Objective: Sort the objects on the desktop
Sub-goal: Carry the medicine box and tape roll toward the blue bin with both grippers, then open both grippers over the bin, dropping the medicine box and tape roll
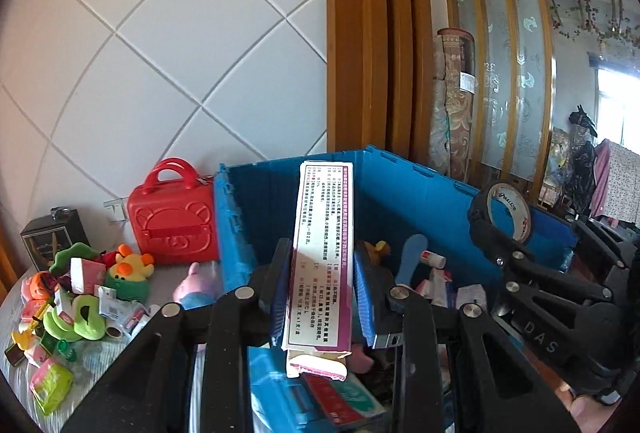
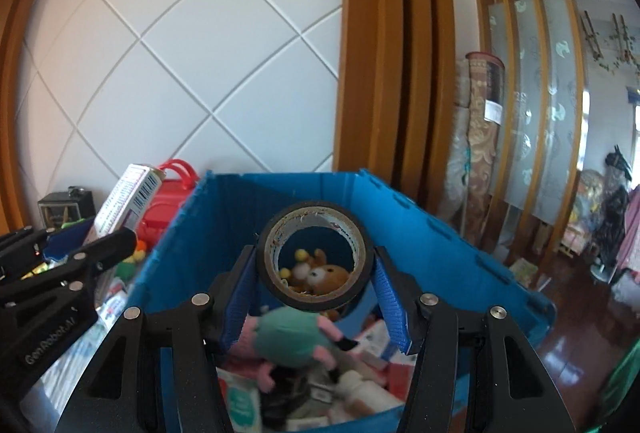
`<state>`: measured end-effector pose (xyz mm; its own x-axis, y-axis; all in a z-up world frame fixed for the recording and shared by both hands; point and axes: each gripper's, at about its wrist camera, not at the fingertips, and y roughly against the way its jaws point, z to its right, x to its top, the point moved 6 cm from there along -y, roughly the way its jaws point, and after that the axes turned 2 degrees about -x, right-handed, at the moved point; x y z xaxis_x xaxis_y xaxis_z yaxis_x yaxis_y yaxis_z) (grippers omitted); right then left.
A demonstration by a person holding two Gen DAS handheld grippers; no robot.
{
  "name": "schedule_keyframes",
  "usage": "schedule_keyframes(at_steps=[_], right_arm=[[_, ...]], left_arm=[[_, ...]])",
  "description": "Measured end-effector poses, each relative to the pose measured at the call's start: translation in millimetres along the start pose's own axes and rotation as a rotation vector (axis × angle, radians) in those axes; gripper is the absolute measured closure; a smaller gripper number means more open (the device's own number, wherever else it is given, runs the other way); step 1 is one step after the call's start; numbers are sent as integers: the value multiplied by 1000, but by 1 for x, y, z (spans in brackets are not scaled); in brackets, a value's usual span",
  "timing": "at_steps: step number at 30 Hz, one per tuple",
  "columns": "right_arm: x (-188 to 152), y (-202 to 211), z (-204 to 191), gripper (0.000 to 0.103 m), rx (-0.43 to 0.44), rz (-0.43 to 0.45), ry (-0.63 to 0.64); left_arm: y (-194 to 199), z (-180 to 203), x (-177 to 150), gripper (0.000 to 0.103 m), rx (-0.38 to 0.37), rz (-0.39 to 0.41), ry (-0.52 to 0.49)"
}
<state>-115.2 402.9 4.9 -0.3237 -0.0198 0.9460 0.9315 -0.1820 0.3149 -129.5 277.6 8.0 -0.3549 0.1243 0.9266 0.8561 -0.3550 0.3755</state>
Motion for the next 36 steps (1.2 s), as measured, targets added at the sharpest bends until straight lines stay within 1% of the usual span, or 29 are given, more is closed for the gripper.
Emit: schedule_keyframes(at_steps=[3, 5, 9, 11, 16, 19, 22, 25, 26, 27, 28, 29, 30, 31, 32, 33, 35, 36], right_arm=[[-8, -11, 38, 47, -12, -20, -3], [-13, -15, 57, 47, -20, -29, -5], [-21, -27, 82, 47, -27, -47, 4], [-26, -36, 88, 47, -37, -63, 12], [-37, -52, 101, 47, -28, -88, 24], [-42, -60, 104, 47, -28, -112, 29], [-44, -65, 109, 47, -40, -116, 41], [-45, -67, 115, 47, -41, -118, 32], [-45, -68, 117, 47, -43, -119, 31], [-44, -68, 119, 47, -46, -121, 30], [-44, -69, 121, 44, -49, -120, 27], [-43, -68, 123, 34, -55, -117, 22], [-43, -67, 125, 27, -59, -114, 15], [-41, -66, 127, 15, -56, -108, 11], [-39, -64, 127, 8, -55, -100, 9], [-38, -62, 128, 6, -58, -92, 9], [-37, -59, 130, 0, -68, -82, 11], [-35, -59, 132, 0, -73, -78, 11]], left_arm=[[-15, 38, -1, 74, 13, -33, -33], [-26, 55, -5, 74, 10, -64, -37], [-44, 76, -14, 74, 14, -125, -44], [-50, 84, -18, 74, 19, -154, -37], [-63, 84, -24, 74, 52, -189, -17], [-70, 86, -26, 74, 46, -216, 7], [-74, 87, -28, 74, 52, -227, 10], [-76, 90, -29, 73, 42, -243, 13], [-77, 92, -29, 71, 46, -248, 10], [-77, 93, -30, 67, 50, -254, 8], [-77, 93, -30, 65, 50, -258, 7], [-78, 94, -30, 62, 48, -256, 7], [-77, 95, -29, 59, 50, -254, 7], [-77, 95, -29, 57, 54, -254, 7], [-76, 95, -28, 51, 56, -256, 5], [-76, 95, -28, 47, 54, -255, 3], [-72, 94, -27, 46, 51, -245, 1], [-70, 94, -26, 45, 50, -240, 2]])
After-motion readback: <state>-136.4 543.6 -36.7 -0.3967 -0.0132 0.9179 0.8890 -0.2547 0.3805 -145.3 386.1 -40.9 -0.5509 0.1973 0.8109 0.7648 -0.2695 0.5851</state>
